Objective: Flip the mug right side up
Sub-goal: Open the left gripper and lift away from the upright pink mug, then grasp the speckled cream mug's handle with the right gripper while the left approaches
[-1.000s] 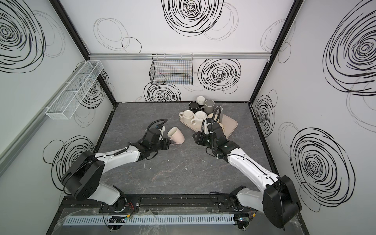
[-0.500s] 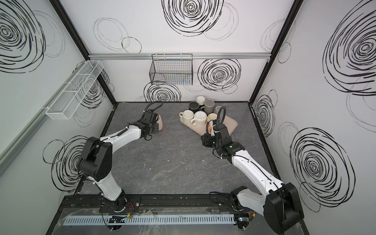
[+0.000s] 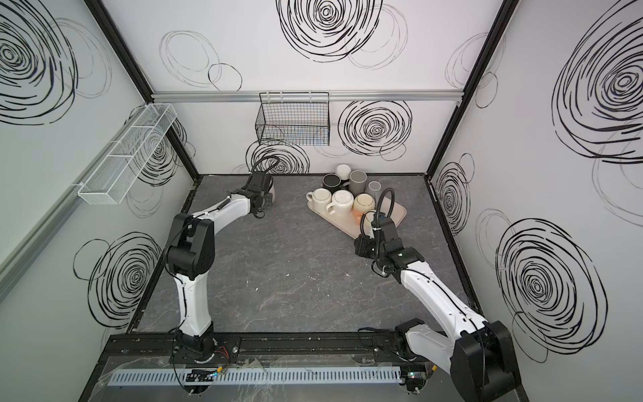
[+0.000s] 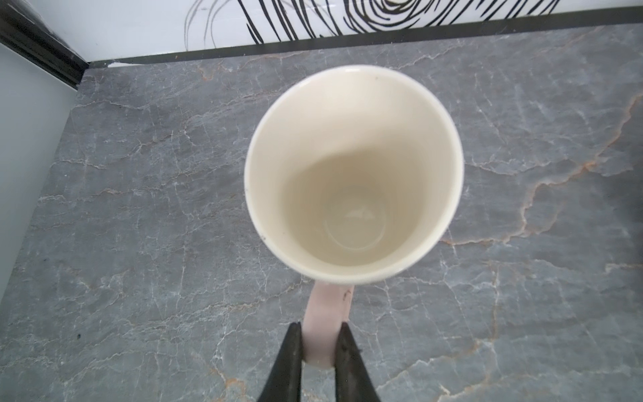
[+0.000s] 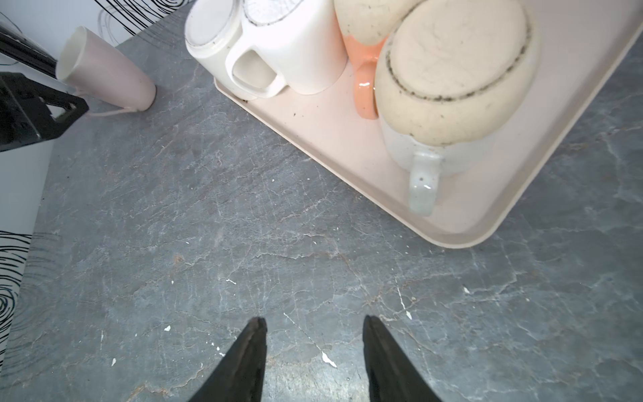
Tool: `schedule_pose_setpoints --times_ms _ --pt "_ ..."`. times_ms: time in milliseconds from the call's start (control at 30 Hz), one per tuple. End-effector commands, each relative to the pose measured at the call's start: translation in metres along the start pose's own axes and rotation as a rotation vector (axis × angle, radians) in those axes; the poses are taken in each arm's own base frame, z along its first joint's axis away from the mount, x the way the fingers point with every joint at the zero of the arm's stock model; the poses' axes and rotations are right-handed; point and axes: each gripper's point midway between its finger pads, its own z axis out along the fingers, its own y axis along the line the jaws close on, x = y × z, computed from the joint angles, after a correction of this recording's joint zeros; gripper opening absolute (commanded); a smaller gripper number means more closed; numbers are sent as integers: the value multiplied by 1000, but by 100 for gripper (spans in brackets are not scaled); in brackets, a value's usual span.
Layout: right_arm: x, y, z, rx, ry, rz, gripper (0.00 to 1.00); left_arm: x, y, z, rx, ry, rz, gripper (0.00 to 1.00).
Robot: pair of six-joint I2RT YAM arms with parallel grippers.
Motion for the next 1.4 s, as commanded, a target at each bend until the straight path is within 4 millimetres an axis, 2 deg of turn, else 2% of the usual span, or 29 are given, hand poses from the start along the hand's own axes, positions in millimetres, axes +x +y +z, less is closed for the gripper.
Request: schedule_pose_setpoints --times_ms 0,100,267,367,500,667,767,867,1100,1233,1367 --pt "14 -16 2 55 34 4 50 0 1 2 -12 24 1 23" --pt "21 -16 6 44 58 11 50 2 -2 1 -17 28 4 33" --pt "29 -26 7 100 104 29 51 -2 -2 -10 -13 21 1 42" --pt "31 -42 4 198 113 40 52 -12 -3 -30 -1 -13 -1 46" --pt "26 -56 1 281 93 82 54 -23 -5 -70 33 -68 0 49" --pt "18 -64 9 325 65 77 57 -14 -10 -112 68 -103 13 51" --pt "8 -71 14 379 43 70 59 4 -22 -135 103 -119 37 51" --pt "-6 -68 20 390 35 72 59 33 -47 -154 182 -141 73 52" --pt "-33 -69 42 414 48 48 59 107 -98 -180 306 -123 115 53" --pt "-36 -80 56 455 95 43 58 134 -124 -195 364 -123 147 53" --pt "-37 -88 68 488 118 23 56 147 -141 -205 404 -128 152 54"
